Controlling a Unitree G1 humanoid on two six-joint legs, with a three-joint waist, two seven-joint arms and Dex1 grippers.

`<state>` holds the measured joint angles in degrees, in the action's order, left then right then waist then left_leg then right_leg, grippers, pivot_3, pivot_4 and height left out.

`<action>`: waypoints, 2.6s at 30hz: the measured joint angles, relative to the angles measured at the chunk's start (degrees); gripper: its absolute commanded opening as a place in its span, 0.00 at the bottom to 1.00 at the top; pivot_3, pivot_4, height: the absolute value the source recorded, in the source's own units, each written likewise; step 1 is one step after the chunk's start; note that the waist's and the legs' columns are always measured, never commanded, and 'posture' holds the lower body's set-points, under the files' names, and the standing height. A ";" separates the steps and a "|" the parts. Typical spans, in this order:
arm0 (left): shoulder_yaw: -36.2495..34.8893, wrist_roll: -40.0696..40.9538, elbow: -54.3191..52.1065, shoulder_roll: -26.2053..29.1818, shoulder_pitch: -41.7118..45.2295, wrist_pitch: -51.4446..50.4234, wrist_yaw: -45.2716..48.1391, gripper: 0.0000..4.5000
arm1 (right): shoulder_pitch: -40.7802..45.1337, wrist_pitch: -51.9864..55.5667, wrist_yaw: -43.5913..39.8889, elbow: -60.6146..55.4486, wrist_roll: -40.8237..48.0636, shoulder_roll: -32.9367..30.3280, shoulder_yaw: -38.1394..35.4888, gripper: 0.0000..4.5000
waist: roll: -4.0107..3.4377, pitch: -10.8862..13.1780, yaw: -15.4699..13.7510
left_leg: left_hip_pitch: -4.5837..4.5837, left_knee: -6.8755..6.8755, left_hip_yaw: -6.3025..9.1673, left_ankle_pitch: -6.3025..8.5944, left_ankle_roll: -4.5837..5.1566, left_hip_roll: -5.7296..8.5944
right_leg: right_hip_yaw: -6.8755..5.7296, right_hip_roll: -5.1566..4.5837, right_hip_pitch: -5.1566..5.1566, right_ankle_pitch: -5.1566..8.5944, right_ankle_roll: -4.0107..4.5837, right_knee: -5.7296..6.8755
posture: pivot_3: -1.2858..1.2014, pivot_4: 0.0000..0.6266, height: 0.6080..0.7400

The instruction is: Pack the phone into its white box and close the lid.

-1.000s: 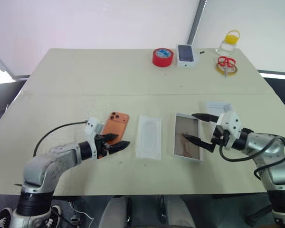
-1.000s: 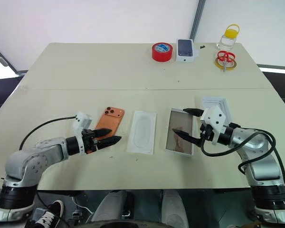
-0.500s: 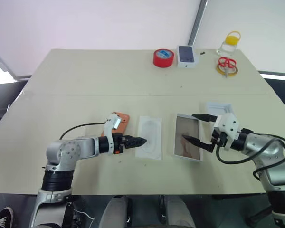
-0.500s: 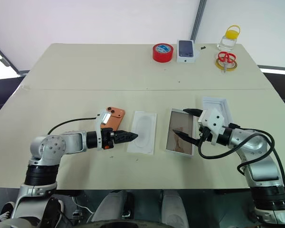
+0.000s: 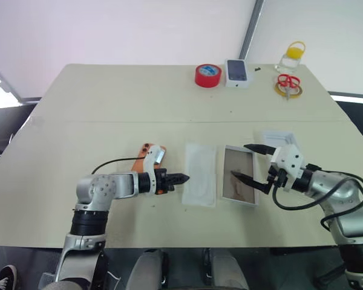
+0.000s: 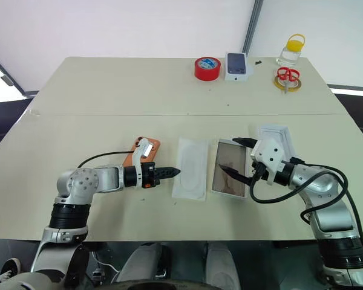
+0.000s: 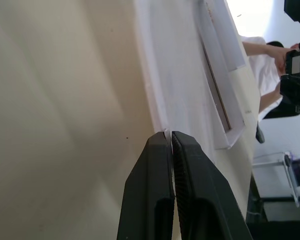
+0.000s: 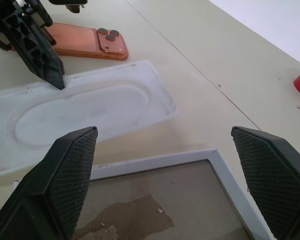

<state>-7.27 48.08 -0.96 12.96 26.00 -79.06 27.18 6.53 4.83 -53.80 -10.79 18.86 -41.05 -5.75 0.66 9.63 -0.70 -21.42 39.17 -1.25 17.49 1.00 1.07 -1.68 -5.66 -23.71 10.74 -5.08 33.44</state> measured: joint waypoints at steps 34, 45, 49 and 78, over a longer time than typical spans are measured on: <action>-16.02 6.70 2.77 -1.73 6.92 -2.24 -5.82 0.00 | 0.71 -1.92 -9.41 6.14 -10.69 -3.07 13.02 0.01 | 0.39 0.21 0.13 | -0.15 -0.02 0.01 0.00 -0.04 -0.02 | -0.05 -0.01 -0.18 -0.01 0.00 -0.02 | 0.52 0.24 1.00; -11.72 5.30 5.85 -7.32 7.69 1.30 -9.75 0.00 | 7.77 -2.63 -9.73 6.62 -12.95 5.08 21.11 0.21 | 0.39 0.22 -0.05 | -0.19 -0.06 0.01 -0.05 -0.13 0.02 | -0.02 -0.02 -0.23 -0.03 0.01 -0.01 | 0.52 0.24 1.00; -11.72 4.87 6.09 -7.24 7.57 1.97 -10.33 0.00 | 6.64 -0.10 -9.60 5.22 -11.72 3.91 19.97 0.62 | 0.41 0.23 -0.14 | -0.23 -0.05 0.03 -0.05 -0.12 0.05 | -0.03 -0.08 -0.23 -0.02 0.01 -0.02 | 0.52 0.24 1.00; -11.09 7.04 0.85 -7.55 3.90 -0.44 -14.10 0.72 | 8.33 -6.17 -3.70 15.02 -9.24 1.64 7.65 0.63 | 0.42 0.24 0.06 | -0.65 0.01 0.04 -0.08 -0.15 0.03 | -0.03 -0.01 -0.65 -0.05 0.04 0.01 | 0.52 0.24 1.00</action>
<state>-18.36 55.12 -0.11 5.41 29.90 -79.50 13.08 14.87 -1.34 -57.49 4.23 9.62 -39.40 1.90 1.08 9.87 -0.64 -22.06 39.18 -1.21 17.41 0.84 1.10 -1.71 -5.67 -24.36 10.69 -5.04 33.46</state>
